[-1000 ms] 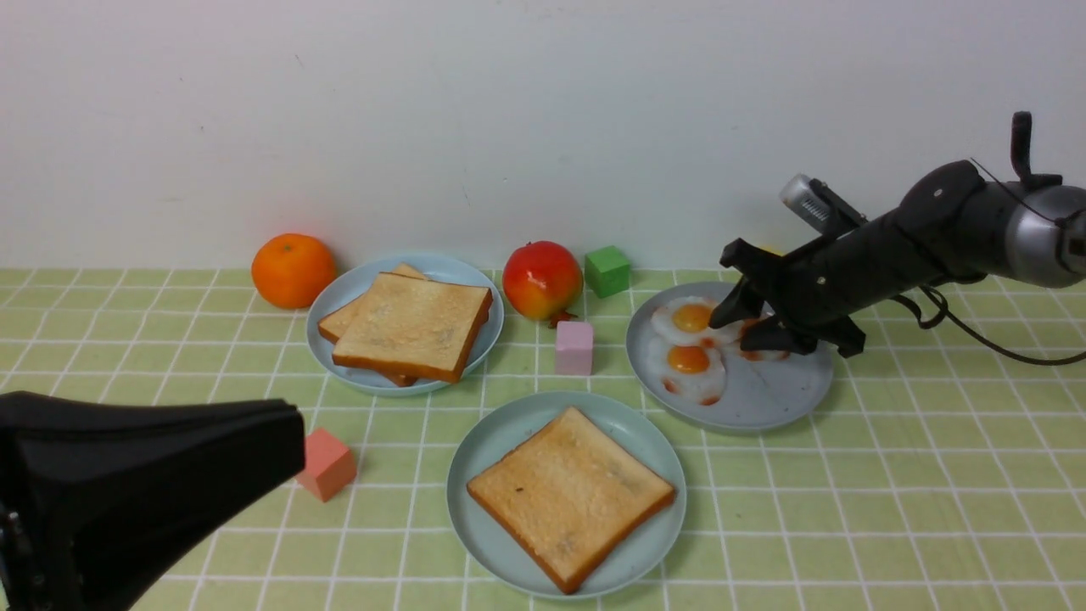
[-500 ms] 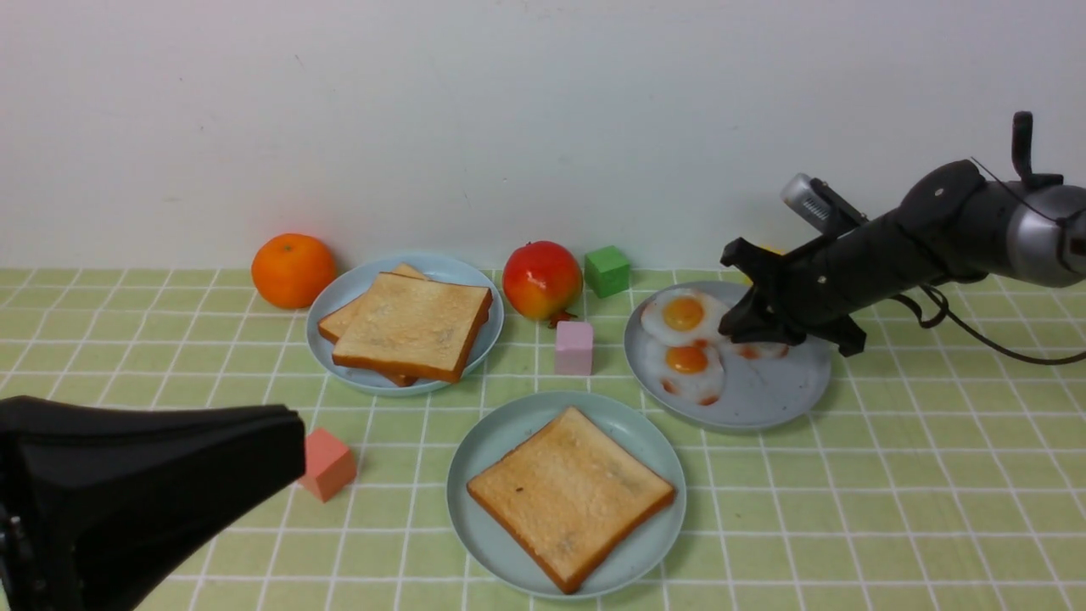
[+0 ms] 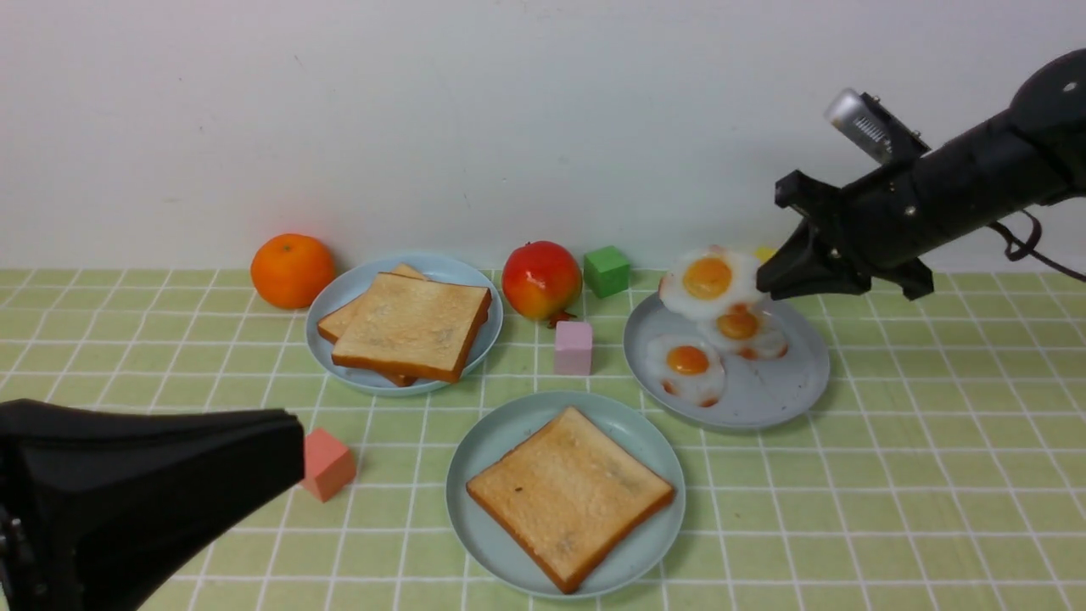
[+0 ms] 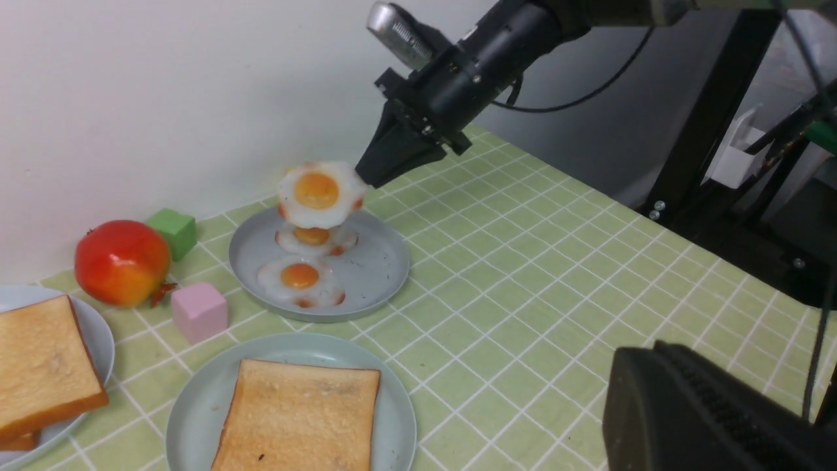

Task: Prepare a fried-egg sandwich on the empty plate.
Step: Use the right arm to place the fried egg on the slice of bread in the middle, then use the left arm to grab a slice of bread, then use the left arm to place a slice of bread on the fried egg in the middle

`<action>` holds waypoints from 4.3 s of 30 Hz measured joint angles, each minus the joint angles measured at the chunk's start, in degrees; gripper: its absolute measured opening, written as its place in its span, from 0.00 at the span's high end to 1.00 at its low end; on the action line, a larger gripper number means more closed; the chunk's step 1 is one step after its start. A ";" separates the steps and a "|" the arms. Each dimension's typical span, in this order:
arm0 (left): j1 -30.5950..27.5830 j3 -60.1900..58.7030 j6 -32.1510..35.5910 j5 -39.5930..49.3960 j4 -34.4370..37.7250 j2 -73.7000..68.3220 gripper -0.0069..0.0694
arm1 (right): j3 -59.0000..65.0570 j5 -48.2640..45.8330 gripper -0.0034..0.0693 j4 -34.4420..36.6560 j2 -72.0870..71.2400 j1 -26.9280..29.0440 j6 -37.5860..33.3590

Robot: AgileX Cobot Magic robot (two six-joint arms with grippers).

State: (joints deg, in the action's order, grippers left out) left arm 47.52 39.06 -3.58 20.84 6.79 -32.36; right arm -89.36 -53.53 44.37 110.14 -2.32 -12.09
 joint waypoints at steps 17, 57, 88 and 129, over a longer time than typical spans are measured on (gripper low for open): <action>0.00 0.00 0.00 4.56 -2.43 0.00 0.91 | 26.99 18.51 0.85 15.34 -7.45 -20.00 -9.13; -3.89 14.81 -11.76 12.02 -3.89 -43.12 0.93 | 28.62 -9.71 0.96 -26.46 -56.11 -16.16 5.99; -25.23 55.96 -4.88 11.10 -14.60 -91.71 0.34 | 28.65 -12.94 0.94 -25.90 -72.03 -16.42 6.96; -3.58 34.91 9.18 17.11 -12.21 -65.93 0.92 | 28.65 -15.30 0.92 -27.21 -75.96 -16.42 4.60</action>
State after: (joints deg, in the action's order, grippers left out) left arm 43.94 73.97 5.60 37.94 -5.42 -98.29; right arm -60.70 -68.83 17.16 34.17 -18.74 -7.49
